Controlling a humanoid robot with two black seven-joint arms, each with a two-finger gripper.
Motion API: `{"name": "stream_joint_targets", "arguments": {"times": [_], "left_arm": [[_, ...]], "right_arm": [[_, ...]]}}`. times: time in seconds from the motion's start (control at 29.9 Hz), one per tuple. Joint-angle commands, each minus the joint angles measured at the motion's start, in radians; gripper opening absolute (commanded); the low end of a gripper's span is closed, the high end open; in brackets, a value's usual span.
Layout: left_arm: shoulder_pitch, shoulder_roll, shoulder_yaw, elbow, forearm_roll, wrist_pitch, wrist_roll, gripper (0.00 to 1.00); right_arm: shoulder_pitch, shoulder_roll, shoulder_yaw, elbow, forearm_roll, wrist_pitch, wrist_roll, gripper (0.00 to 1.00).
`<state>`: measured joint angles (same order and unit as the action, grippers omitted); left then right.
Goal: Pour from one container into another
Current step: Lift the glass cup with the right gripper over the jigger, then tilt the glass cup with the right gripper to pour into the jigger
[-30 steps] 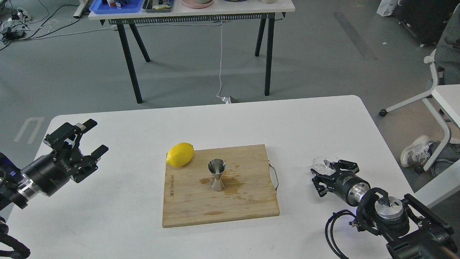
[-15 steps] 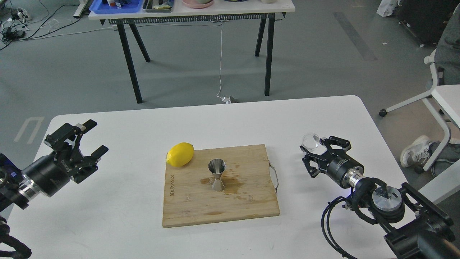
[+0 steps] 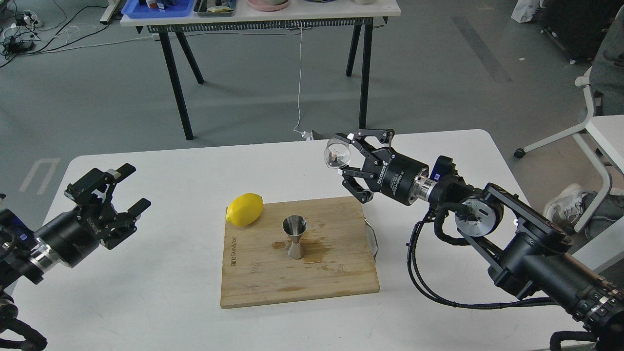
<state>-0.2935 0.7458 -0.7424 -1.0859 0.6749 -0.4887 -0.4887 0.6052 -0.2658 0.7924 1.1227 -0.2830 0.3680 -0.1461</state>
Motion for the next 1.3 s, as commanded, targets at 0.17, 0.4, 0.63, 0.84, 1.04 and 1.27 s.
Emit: {"name": "stream_joint_targets", "arguments": {"times": [0.17, 0.4, 0.63, 0.84, 1.04, 1.27], "left_arm": [[-0.001, -0.026, 0.014, 0.018, 0.005, 0.0, 0.0, 0.99], [-0.001, -0.029, 0.015, 0.027, 0.006, 0.0, 0.0, 0.99], [-0.001, -0.029, 0.015, 0.027, 0.006, 0.0, 0.0, 0.99], [-0.001, -0.029, 0.015, 0.027, 0.006, 0.0, 0.0, 0.99], [-0.001, -0.029, 0.015, 0.027, 0.006, 0.0, 0.0, 0.99], [-0.001, -0.029, 0.014, 0.027, 0.006, 0.0, 0.0, 0.99]], "right_arm": [[0.12, -0.001, -0.17, 0.002, -0.077, 0.008, -0.001, 0.28], [0.136, -0.003, -0.234, 0.016, -0.145, 0.008, -0.001, 0.28], [0.14, -0.003, -0.259, 0.019, -0.194, 0.008, -0.001, 0.28], [0.159, -0.012, -0.292, 0.019, -0.231, 0.009, -0.001, 0.28], [0.185, -0.012, -0.303, 0.017, -0.24, 0.008, 0.0, 0.28], [0.197, -0.006, -0.305, 0.011, -0.242, 0.008, 0.002, 0.28]]}}
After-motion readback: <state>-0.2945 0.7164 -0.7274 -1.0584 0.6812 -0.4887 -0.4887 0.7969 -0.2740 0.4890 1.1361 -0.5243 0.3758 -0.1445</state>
